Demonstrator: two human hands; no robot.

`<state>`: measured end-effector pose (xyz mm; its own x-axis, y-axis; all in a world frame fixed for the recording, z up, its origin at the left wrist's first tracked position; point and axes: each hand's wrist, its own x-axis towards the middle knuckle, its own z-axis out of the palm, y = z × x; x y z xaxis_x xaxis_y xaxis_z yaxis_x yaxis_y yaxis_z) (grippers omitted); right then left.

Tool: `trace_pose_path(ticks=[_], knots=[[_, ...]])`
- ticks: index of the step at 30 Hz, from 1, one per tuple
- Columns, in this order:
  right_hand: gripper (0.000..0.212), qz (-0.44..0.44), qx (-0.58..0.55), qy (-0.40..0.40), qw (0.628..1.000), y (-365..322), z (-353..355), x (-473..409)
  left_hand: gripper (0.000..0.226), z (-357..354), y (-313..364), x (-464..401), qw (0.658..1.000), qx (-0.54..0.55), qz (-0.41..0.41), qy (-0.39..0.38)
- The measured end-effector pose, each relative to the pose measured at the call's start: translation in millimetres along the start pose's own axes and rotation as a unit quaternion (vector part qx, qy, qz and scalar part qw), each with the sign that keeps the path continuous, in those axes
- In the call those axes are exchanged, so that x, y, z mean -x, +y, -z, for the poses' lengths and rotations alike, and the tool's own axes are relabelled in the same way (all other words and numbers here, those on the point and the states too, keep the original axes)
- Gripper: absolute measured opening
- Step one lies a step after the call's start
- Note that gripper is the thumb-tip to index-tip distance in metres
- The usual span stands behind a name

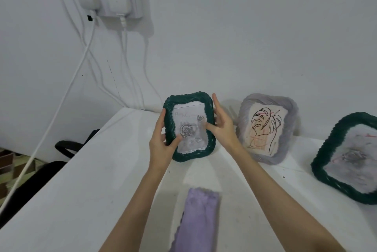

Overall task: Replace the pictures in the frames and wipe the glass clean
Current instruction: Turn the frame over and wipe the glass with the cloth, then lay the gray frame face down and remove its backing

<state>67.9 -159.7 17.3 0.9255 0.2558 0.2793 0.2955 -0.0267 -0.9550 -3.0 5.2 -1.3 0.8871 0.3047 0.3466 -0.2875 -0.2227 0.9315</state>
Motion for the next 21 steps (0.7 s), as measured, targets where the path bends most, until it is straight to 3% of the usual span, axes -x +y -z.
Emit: trace_pose_path(ticks=[6,15,17,21], knots=[[0.116,0.004,0.171,-0.076,0.982,28,10,43,0.112,10,-14,23,0.993,-0.074,0.037,-0.090],[0.113,0.011,0.221,-0.069,0.973,33,13,48,0.107,9,-21,36,0.992,-0.091,0.047,-0.068],[0.111,0.012,0.220,-0.057,0.974,30,15,54,0.104,10,-18,39,0.990,-0.132,0.008,-0.043],[0.098,0.031,0.230,-0.013,0.973,26,33,81,0.079,-5,-9,46,0.964,-0.215,-0.150,0.054]])
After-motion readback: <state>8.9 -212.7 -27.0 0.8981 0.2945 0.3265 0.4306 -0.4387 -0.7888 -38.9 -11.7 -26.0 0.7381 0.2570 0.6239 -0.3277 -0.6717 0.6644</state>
